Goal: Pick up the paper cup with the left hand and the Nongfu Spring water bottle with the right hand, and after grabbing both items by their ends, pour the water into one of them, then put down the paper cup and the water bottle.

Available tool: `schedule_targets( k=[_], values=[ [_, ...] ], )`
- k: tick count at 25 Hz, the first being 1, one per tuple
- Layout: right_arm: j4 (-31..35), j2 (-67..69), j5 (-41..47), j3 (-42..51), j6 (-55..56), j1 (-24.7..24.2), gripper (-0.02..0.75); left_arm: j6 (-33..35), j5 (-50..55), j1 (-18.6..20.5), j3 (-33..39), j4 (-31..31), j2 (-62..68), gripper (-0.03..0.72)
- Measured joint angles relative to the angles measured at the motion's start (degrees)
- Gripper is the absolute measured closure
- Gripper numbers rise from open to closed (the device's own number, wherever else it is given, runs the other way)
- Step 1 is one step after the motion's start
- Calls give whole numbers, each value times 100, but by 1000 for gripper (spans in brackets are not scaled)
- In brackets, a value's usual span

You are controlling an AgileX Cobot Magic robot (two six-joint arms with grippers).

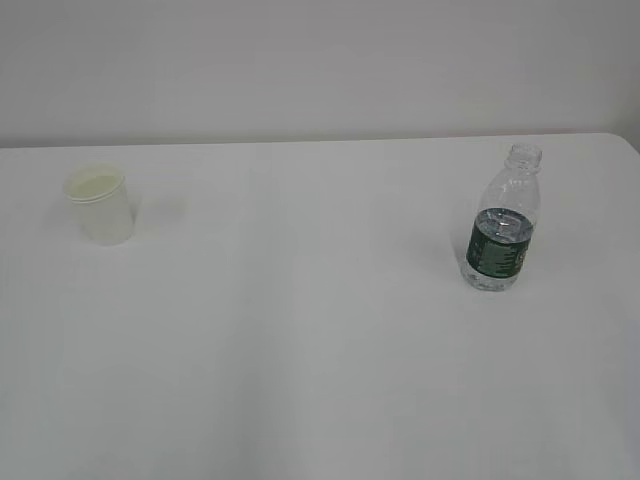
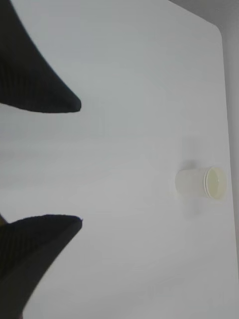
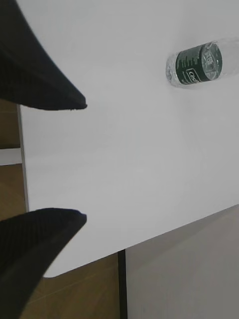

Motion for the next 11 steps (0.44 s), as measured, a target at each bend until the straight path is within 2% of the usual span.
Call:
schedule_targets(
  k=[11],
  values=[
    [0,0,0,0,0,0,262,0,0,9,0,-38,0,229]
  ],
)
